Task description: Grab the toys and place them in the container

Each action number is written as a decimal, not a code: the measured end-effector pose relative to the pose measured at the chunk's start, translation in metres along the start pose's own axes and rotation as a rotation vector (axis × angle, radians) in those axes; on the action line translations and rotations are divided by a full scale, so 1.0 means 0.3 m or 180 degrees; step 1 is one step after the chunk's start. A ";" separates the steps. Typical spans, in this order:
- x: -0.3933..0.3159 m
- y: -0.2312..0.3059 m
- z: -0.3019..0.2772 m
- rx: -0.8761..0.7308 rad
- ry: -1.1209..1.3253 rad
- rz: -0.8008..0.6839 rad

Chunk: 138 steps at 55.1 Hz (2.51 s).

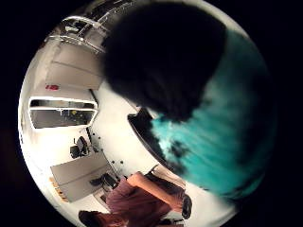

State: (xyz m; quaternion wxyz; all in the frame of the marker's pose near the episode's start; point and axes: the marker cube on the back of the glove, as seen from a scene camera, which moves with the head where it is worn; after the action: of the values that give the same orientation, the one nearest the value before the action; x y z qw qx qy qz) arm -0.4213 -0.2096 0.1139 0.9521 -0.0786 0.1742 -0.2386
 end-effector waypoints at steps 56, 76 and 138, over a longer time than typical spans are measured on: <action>0.640 0.813 0.285 -0.0683 -0.0125 0.1110; 0.605 0.859 1.044 -0.1339 -0.0700 0.1166; 0.309 0.251 -0.048 0.0228 -0.0213 0.0821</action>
State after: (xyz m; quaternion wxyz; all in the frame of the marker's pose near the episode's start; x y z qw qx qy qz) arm -0.3180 -0.1893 0.0556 0.9824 -0.0294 0.1423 -0.1174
